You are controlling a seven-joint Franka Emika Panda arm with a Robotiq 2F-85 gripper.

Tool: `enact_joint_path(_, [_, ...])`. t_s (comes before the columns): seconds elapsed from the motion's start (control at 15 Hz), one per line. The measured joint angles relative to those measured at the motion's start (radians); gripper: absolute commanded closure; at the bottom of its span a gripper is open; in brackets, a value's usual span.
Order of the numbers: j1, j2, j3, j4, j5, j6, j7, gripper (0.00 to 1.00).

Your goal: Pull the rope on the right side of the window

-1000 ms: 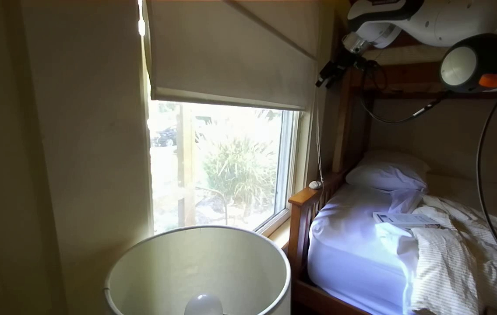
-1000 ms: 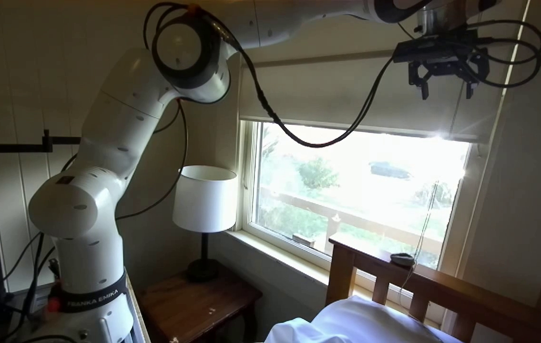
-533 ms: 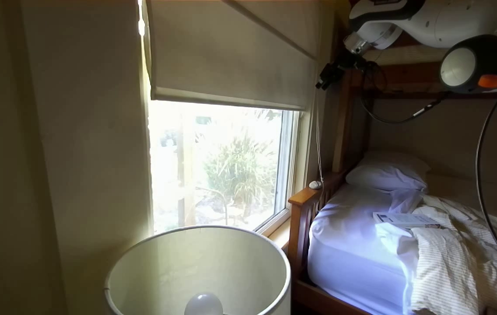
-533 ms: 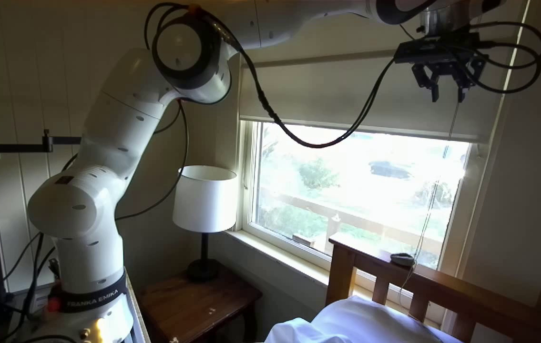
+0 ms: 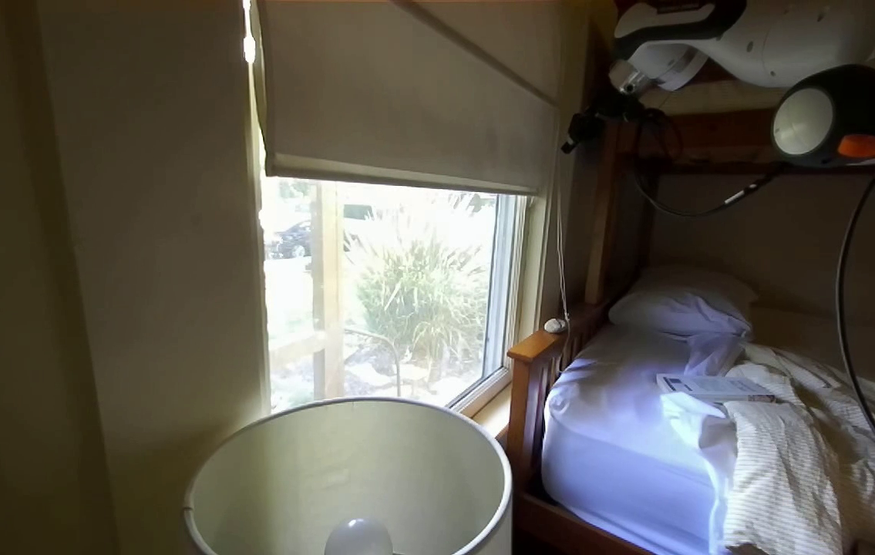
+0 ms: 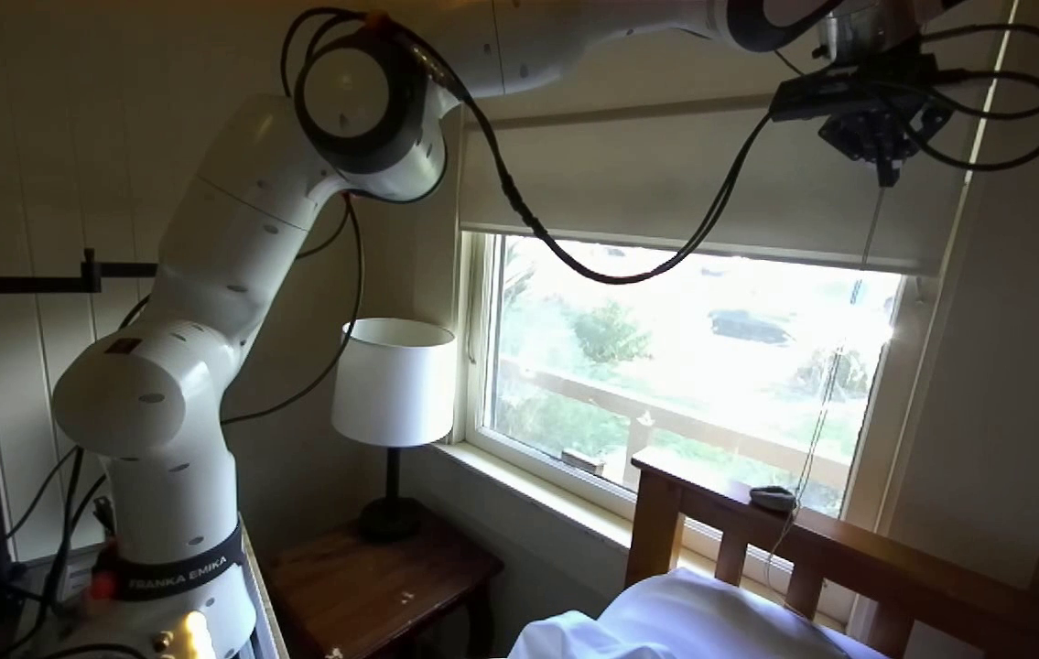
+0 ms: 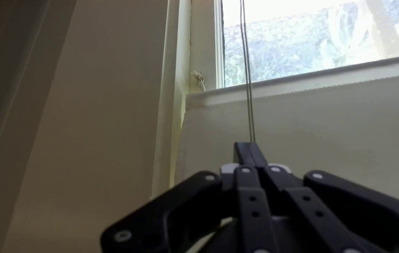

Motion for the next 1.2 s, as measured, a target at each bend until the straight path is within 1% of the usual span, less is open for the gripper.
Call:
enact_joint_path(0.07, [0.001, 0.0, 0.0, 0.002, 0.0, 0.003, 0.0, 0.72])
enact_joint_path(0.33, [0.01, 0.001, 0.0, 0.007, -0.012, 0.002, 0.0, 0.47])
enact_joint_path(0.53, [0.012, 0.001, 0.0, 0.008, -0.012, 0.002, -0.001, 0.24])
enact_joint_path(0.67, [0.012, -0.001, 0.001, 0.008, -0.011, 0.002, -0.001, 0.12])
enact_joint_path(0.73, [0.011, -0.001, 0.001, 0.008, -0.009, 0.002, -0.002, 0.04])
enact_joint_path(0.87, [0.008, -0.001, 0.007, 0.008, 0.003, 0.002, -0.004, 0.0])
enact_joint_path(1.2, [0.004, 0.001, 0.016, 0.009, 0.029, -0.014, 0.012, 0.0])
